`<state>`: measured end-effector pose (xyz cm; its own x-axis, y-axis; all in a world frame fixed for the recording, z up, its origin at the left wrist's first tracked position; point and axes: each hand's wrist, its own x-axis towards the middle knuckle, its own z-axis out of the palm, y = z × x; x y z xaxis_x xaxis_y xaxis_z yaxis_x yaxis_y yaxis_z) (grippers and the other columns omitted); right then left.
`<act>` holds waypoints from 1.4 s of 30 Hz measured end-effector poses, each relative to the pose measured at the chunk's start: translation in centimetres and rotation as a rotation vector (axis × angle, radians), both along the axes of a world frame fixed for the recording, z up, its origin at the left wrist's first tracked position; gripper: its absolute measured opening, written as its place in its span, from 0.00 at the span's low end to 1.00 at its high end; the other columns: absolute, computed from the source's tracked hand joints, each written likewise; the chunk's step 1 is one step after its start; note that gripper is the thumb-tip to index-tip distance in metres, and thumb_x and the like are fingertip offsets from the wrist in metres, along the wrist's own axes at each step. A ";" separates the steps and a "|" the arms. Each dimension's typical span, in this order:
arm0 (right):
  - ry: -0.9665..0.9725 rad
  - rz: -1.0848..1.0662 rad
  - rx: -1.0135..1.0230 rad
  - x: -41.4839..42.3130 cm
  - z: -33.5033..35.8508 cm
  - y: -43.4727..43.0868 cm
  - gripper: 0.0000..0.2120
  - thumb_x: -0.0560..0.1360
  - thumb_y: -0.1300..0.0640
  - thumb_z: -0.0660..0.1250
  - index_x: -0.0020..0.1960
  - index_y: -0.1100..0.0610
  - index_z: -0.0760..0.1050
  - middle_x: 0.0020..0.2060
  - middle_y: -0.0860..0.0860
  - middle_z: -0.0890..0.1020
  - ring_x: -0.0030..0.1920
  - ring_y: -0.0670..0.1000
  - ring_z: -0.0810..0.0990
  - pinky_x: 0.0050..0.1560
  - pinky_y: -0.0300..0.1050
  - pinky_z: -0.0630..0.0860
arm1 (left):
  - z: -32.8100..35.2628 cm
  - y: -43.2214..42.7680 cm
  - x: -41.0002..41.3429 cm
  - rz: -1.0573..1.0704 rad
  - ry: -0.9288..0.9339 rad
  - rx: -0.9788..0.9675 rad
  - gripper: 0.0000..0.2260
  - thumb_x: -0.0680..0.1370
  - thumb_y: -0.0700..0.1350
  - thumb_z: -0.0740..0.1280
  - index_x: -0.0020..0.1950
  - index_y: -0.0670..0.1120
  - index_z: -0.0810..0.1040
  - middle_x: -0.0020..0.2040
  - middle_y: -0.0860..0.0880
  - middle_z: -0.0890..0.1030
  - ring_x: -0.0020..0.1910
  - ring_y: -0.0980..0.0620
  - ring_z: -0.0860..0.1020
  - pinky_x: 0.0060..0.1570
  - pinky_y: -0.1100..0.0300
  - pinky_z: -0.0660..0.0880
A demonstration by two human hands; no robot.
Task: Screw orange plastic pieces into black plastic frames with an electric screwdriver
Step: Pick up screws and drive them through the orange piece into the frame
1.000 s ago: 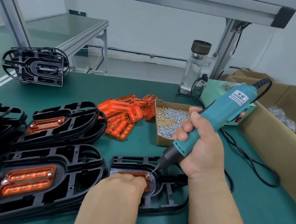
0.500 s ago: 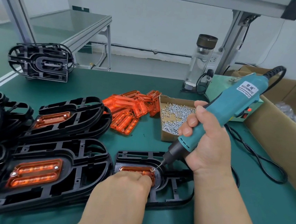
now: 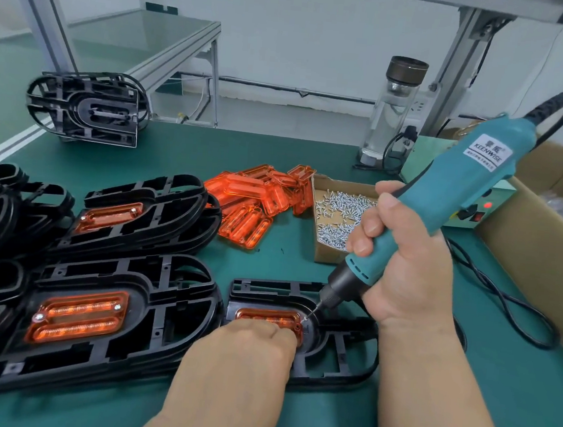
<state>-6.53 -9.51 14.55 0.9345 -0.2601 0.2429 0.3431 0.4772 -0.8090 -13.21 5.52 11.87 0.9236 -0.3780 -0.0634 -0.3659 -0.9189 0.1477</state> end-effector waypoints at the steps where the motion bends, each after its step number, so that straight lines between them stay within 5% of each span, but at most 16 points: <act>1: -0.002 0.006 -0.014 0.0 0.0 0.1 0.04 0.71 0.60 0.64 0.45 0.55 0.75 0.26 0.49 0.71 0.23 0.47 0.69 0.28 0.38 0.68 | -0.1 0.1 0.0 -0.006 -0.003 -0.003 0.20 0.78 0.40 0.53 0.69 0.54 0.64 0.65 0.56 0.71 0.64 0.53 0.68 0.59 0.59 0.70; 15: -0.011 0.041 -0.054 0.0 0.1 0.4 0.04 0.70 0.61 0.64 0.43 0.55 0.75 0.25 0.49 0.71 0.22 0.47 0.69 0.27 0.37 0.69 | -0.3 0.3 0.1 0.007 -0.043 -0.045 0.21 0.77 0.39 0.54 0.68 0.53 0.66 0.62 0.56 0.74 0.61 0.53 0.71 0.55 0.61 0.72; 18: -0.015 0.041 -0.066 -0.1 0.2 0.5 0.04 0.70 0.61 0.63 0.44 0.55 0.75 0.25 0.49 0.71 0.22 0.47 0.68 0.27 0.37 0.68 | 0.0 0.3 -0.2 -0.032 -0.036 -0.086 0.19 0.64 0.37 0.61 0.48 0.54 0.82 0.41 0.57 0.82 0.40 0.54 0.80 0.33 0.60 0.78; 20: -0.021 0.038 -0.079 -0.2 0.2 0.6 0.04 0.70 0.61 0.63 0.45 0.56 0.74 0.25 0.49 0.71 0.22 0.47 0.68 0.27 0.38 0.67 | 0.4 0.4 -0.4 -0.043 -0.032 -0.099 0.16 0.57 0.39 0.63 0.38 0.54 0.83 0.31 0.57 0.80 0.30 0.54 0.79 0.22 0.61 0.75; 22: -0.029 0.044 -0.090 -0.2 0.2 0.6 0.04 0.70 0.62 0.63 0.45 0.56 0.74 0.25 0.49 0.71 0.22 0.47 0.68 0.27 0.38 0.67 | 0.4 0.4 -0.5 -0.046 -0.011 -0.084 0.19 0.64 0.37 0.62 0.49 0.55 0.82 0.41 0.56 0.82 0.40 0.53 0.81 0.33 0.59 0.79; 25: -0.043 0.074 -0.108 -0.3 0.3 0.8 0.05 0.70 0.62 0.62 0.46 0.57 0.73 0.25 0.49 0.70 0.22 0.48 0.68 0.28 0.37 0.67 | -0.6 0.4 -0.1 -0.028 -0.088 -0.083 0.22 0.77 0.40 0.54 0.70 0.54 0.65 0.62 0.56 0.74 0.61 0.52 0.71 0.55 0.60 0.72; 38: -0.222 0.367 -0.262 -0.5 0.5 2.3 0.07 0.68 0.57 0.69 0.45 0.49 0.81 0.24 0.50 0.71 0.21 0.48 0.68 0.28 0.37 0.68 | -1.0 0.2 0.0 0.007 -0.058 -0.024 0.21 0.77 0.40 0.54 0.69 0.53 0.65 0.59 0.54 0.74 0.58 0.49 0.72 0.46 0.61 0.67; 42: -0.173 0.351 -0.282 -0.1 0.7 2.6 0.06 0.67 0.56 0.69 0.44 0.50 0.80 0.24 0.49 0.72 0.21 0.48 0.68 0.28 0.38 0.68 | -0.9 0.3 0.1 -0.001 -0.053 -0.023 0.22 0.76 0.38 0.54 0.68 0.53 0.66 0.60 0.55 0.74 0.59 0.50 0.72 0.51 0.60 0.70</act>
<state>-6.59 -6.93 15.21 0.8940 0.1616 0.4179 0.3413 0.3587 -0.8688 -13.07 5.79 10.94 0.9252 -0.3794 -0.0055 -0.3744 -0.9153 0.1488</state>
